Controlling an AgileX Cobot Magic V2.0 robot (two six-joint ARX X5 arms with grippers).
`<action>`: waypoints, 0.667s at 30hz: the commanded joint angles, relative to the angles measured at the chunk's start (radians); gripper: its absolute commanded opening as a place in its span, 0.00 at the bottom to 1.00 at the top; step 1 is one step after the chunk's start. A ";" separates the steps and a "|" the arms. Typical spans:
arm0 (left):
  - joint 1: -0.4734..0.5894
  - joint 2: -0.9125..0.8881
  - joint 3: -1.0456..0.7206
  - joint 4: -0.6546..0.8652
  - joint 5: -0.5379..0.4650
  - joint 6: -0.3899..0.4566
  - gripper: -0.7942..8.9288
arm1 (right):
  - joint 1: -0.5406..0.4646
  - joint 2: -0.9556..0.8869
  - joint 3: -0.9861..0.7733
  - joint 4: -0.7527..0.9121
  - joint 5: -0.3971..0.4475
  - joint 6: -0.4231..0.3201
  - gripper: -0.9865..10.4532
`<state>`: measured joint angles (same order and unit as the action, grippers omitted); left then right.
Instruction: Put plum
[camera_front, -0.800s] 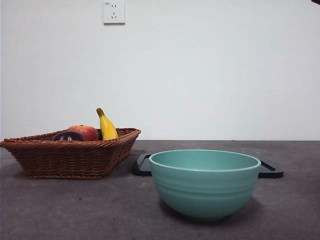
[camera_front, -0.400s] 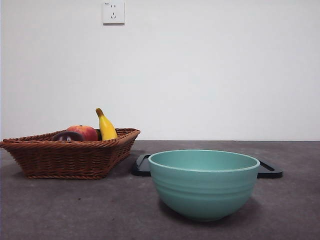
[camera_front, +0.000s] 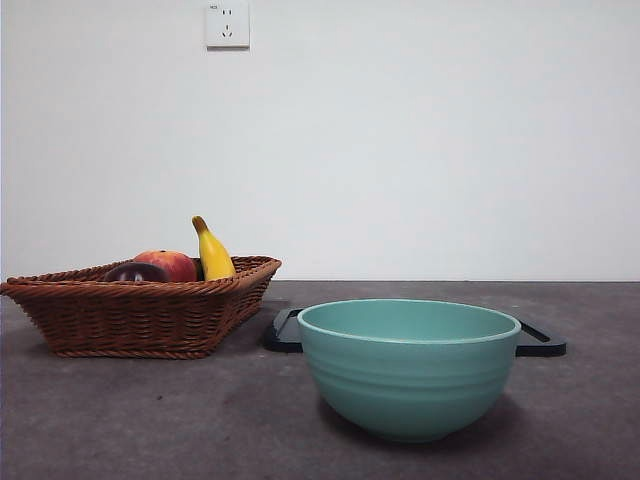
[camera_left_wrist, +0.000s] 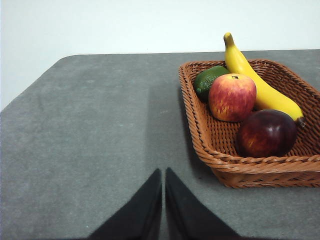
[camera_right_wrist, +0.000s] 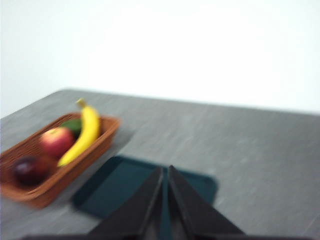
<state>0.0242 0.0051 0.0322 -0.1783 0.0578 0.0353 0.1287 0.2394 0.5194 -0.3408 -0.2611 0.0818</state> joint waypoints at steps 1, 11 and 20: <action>0.003 -0.002 -0.021 -0.008 0.001 -0.003 0.09 | -0.035 -0.066 -0.139 0.158 0.002 -0.022 0.09; 0.003 -0.002 -0.021 -0.008 0.001 -0.003 0.09 | -0.053 -0.233 -0.471 0.418 0.120 -0.015 0.09; 0.003 -0.002 -0.021 -0.008 0.001 -0.003 0.09 | -0.054 -0.236 -0.509 0.362 0.135 -0.016 0.09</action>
<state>0.0242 0.0051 0.0322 -0.1783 0.0582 0.0353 0.0765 0.0051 0.0158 0.0208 -0.1291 0.0711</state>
